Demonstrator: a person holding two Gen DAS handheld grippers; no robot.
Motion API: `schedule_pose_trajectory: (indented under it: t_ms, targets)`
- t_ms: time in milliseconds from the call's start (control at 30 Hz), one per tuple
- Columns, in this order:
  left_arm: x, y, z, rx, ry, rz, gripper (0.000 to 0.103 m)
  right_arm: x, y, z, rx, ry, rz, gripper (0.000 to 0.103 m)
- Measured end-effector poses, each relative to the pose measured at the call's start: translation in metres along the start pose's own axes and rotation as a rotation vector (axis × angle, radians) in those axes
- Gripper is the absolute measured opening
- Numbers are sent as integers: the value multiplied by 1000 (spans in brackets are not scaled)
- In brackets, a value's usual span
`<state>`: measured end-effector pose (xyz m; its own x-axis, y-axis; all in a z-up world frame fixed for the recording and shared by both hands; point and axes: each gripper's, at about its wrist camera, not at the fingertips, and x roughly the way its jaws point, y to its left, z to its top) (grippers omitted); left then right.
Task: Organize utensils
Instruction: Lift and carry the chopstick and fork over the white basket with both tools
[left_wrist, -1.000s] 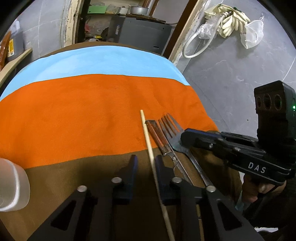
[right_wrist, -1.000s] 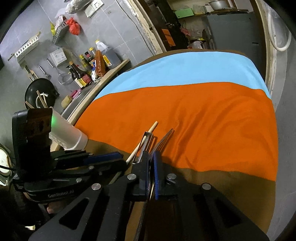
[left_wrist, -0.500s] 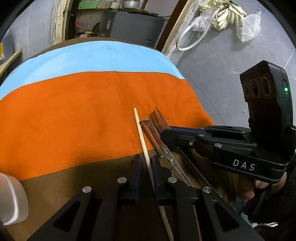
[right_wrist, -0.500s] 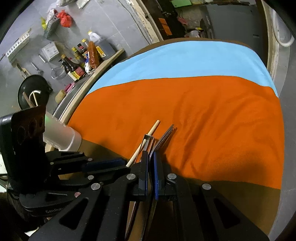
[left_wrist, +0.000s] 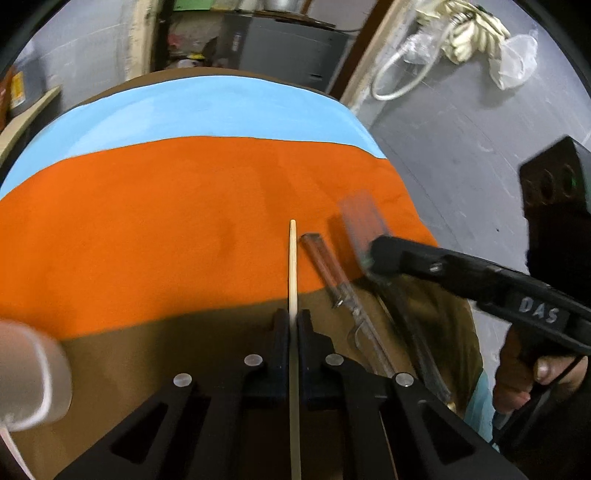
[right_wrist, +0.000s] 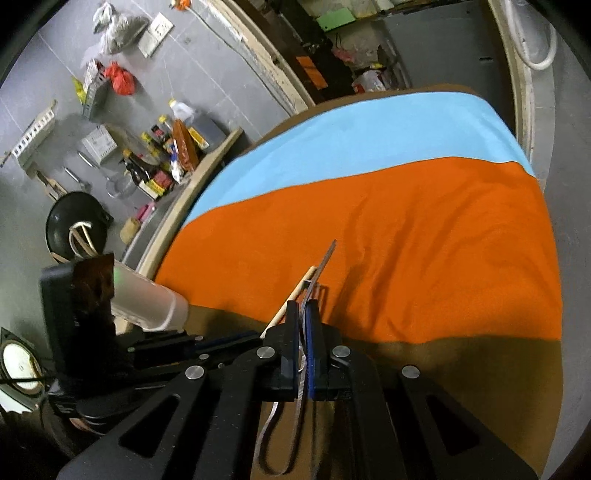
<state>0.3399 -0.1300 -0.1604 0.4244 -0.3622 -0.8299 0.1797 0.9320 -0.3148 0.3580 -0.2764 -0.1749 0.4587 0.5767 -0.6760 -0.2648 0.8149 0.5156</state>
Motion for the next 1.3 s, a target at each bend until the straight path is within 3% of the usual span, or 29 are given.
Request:
schedule_pose_trajectory:
  t_ms: [167,267,600,733,967,1300]
  targets:
    - [-23,6,-19,-24,22,26,5,-21,11,-11,20,-42,-2,3]
    - [-44,9,-30,-33,-3,18,5,-38,19,-19,23,-92,-14,3]
    - [-137,28,-51,-120,-270,-147,5,-89,51,-34,58,-267,-31,3]
    - [-168,37,-49,-114,-329,-165,5,-100,76,-32,37,-326,-37,3]
    - [-236,74,-45,-129,-478,-140,5,-120,129,-22,-25,-417,-9,3]
    - [-289,153,-17,-235,-689,-40,5,-121,219,5,-149,-546,110,3]
